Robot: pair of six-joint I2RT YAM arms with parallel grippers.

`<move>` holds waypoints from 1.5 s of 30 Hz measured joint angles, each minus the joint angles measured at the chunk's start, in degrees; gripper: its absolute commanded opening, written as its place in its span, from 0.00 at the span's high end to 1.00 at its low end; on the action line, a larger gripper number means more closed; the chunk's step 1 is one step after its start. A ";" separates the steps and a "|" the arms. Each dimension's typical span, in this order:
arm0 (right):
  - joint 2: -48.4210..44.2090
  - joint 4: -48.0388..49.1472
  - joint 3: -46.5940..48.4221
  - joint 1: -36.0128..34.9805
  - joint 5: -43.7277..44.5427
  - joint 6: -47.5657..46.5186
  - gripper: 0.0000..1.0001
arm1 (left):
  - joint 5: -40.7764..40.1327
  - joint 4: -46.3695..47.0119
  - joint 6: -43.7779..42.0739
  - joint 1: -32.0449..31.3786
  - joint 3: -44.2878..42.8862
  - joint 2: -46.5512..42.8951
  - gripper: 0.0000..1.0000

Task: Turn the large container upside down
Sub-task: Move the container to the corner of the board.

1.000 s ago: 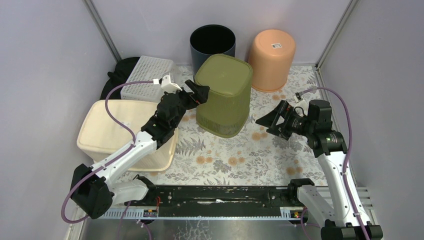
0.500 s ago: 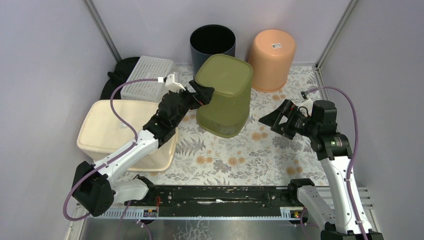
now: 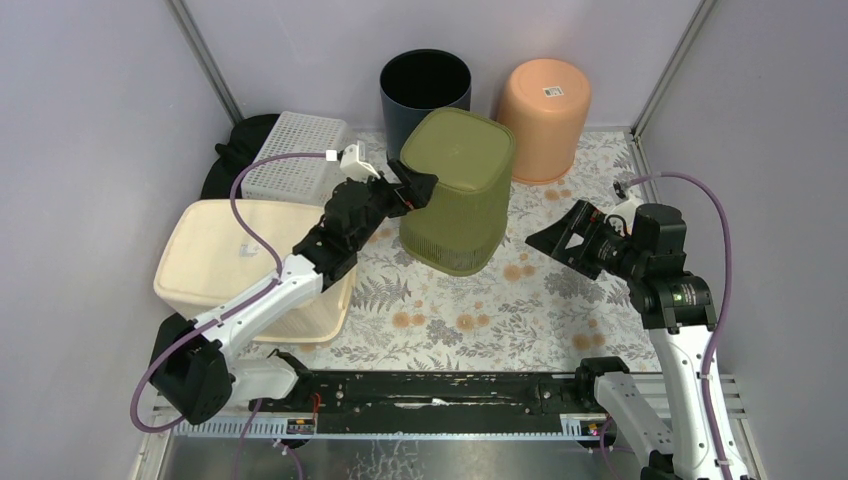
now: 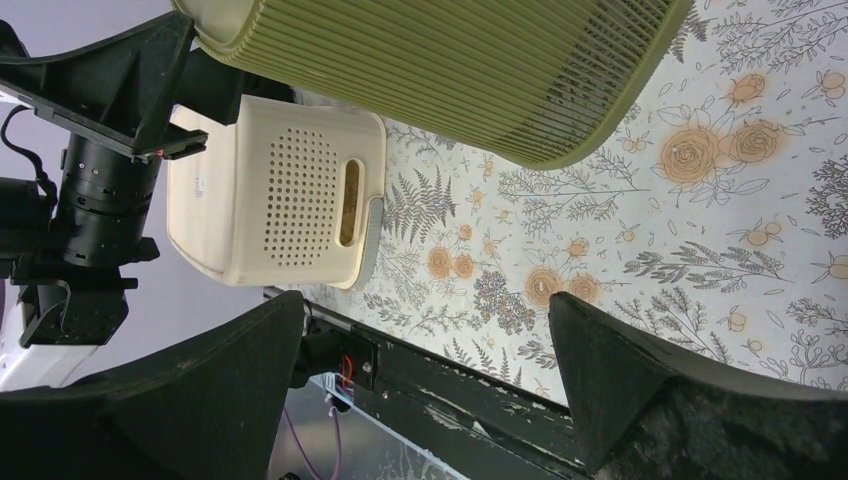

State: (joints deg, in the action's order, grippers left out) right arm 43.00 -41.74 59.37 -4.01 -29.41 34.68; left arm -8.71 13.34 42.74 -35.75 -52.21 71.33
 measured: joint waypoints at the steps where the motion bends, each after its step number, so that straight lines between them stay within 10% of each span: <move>1: -0.02 -0.04 0.00 0.00 0.00 -0.02 0.00 | 0.02 -0.04 -0.04 -0.20 -0.17 0.15 0.00; 45: -0.26 -0.04 -0.83 0.00 0.02 -0.35 0.01 | 3.82 -0.57 -0.92 -1.29 -6.58 7.10 0.00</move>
State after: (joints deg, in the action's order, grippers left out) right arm 42.74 -41.78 58.54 -4.01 -29.39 34.33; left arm -4.89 12.78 41.82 -37.04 -58.78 78.43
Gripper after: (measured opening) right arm 0.993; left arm 0.998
